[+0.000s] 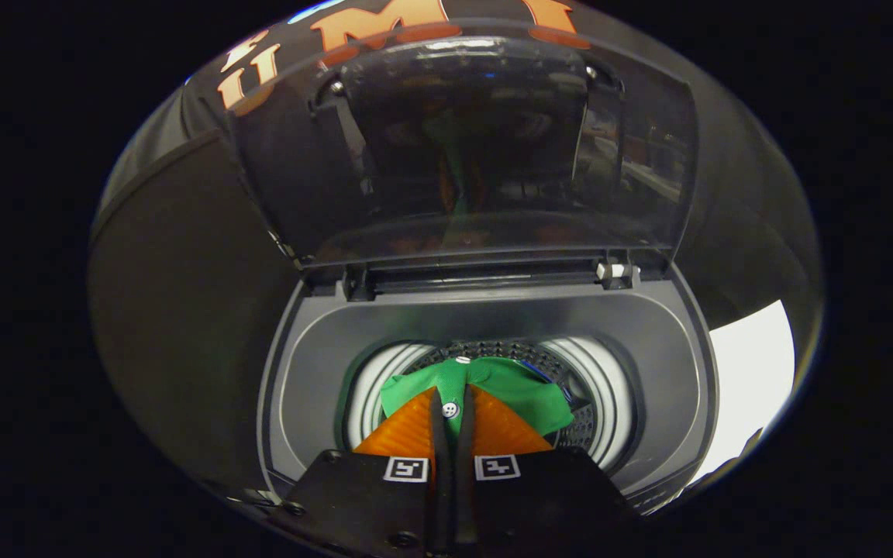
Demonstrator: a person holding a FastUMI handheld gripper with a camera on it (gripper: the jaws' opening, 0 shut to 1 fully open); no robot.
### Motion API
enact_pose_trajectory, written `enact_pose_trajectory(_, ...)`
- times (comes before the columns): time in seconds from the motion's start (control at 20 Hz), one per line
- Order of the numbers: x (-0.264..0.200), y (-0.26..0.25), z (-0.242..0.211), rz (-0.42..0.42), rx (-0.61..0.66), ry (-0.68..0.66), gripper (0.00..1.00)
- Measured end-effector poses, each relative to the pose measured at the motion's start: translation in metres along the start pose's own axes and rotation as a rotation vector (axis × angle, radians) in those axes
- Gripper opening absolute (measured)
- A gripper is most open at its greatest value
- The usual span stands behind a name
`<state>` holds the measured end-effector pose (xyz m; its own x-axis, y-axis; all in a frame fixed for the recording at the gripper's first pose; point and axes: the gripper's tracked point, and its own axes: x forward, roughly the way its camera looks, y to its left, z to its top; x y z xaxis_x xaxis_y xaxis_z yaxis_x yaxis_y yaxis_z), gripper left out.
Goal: Put the clothes into the washing machine and then close the washing machine lid.
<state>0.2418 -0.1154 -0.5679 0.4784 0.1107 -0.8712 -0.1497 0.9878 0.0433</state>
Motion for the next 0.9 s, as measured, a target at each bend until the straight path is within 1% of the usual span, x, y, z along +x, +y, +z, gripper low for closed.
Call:
enact_pose_trajectory(0.4, 0.038, -0.022, -0.038, -0.047, 0.008, 0.16, 0.08)
enact_pose_trajectory(0.65, 0.042, -0.023, -0.055, -0.054, 0.017, 0.198, 0.09)
enact_pose_trajectory(0.75, 0.042, -0.02, -0.057, -0.045, 0.035, 0.21, 0.16)
enact_pose_trajectory(0.9, 0.04, -0.021, -0.053, -0.046, 0.025, 0.19, 0.52)
